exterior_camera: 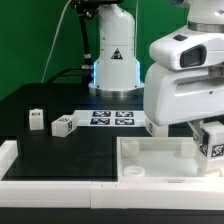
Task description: Assemble one leg
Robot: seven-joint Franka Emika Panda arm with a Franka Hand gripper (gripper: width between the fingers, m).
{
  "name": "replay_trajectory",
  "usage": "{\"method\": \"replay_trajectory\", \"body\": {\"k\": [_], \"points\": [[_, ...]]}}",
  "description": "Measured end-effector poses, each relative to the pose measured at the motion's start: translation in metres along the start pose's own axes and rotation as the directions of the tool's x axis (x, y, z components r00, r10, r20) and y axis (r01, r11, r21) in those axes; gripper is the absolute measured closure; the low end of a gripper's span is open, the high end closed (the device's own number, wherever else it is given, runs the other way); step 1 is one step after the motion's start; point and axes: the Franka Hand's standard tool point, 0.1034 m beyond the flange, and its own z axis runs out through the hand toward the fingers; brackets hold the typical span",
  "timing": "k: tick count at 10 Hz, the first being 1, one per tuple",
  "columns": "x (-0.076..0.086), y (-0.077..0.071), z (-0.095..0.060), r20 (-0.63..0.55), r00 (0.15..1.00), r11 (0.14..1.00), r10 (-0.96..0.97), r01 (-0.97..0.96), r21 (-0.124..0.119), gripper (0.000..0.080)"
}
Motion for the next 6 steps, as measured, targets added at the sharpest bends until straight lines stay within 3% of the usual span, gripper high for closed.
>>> {"method": "replay_trajectory", "body": {"k": [2, 4, 6], "points": [[0.0000, 0.0018, 0.0004, -0.043, 0.944, 0.945, 0.328, -0.328, 0.017, 0.0508], [-0.0003, 0.0031, 0.0006, -0.042, 0.787, 0.788, 0.616, -0.616, 0.020, 0.0508], [-0.0003, 0.0031, 0.0007, -0.049, 0.633, 0.634, 0.773, -0.773, 0.016, 0.0508]]}}
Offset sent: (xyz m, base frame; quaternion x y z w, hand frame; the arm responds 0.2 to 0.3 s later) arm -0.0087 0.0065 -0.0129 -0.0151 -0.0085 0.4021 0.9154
